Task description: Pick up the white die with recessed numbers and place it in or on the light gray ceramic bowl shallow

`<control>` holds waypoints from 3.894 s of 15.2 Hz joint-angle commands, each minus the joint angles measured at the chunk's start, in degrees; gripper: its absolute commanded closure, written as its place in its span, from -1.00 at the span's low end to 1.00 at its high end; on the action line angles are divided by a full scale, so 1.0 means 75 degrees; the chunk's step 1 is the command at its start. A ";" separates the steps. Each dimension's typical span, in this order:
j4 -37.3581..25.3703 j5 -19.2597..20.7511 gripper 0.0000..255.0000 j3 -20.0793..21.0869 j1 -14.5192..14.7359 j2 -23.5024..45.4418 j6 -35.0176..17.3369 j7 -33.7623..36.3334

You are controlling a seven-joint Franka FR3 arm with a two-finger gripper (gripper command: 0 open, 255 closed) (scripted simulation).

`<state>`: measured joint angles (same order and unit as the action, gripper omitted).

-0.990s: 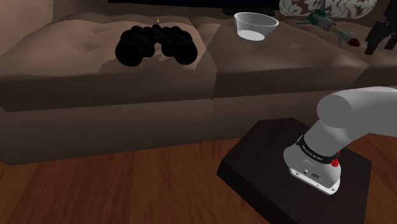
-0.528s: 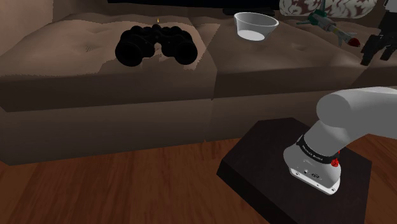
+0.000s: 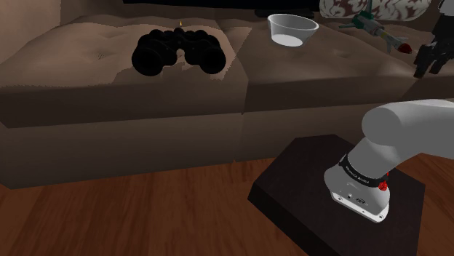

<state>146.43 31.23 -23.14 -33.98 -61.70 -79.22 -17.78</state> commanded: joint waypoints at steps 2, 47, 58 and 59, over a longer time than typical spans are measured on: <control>0.0000 0.0000 1.00 0.0000 0.0000 0.0000 0.0000 0.0000; -0.0109 0.8907 -1.00 -1.2154 0.1367 -0.0765 -0.5643 -0.3365; -0.1119 0.9886 -1.00 -1.3400 0.2137 -0.1622 -0.5951 -0.3402; -0.1119 0.9886 -1.00 -1.3400 0.2137 -0.1622 -0.5951 -0.3402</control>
<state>138.25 105.13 -123.40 -18.15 -73.66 -123.80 -43.38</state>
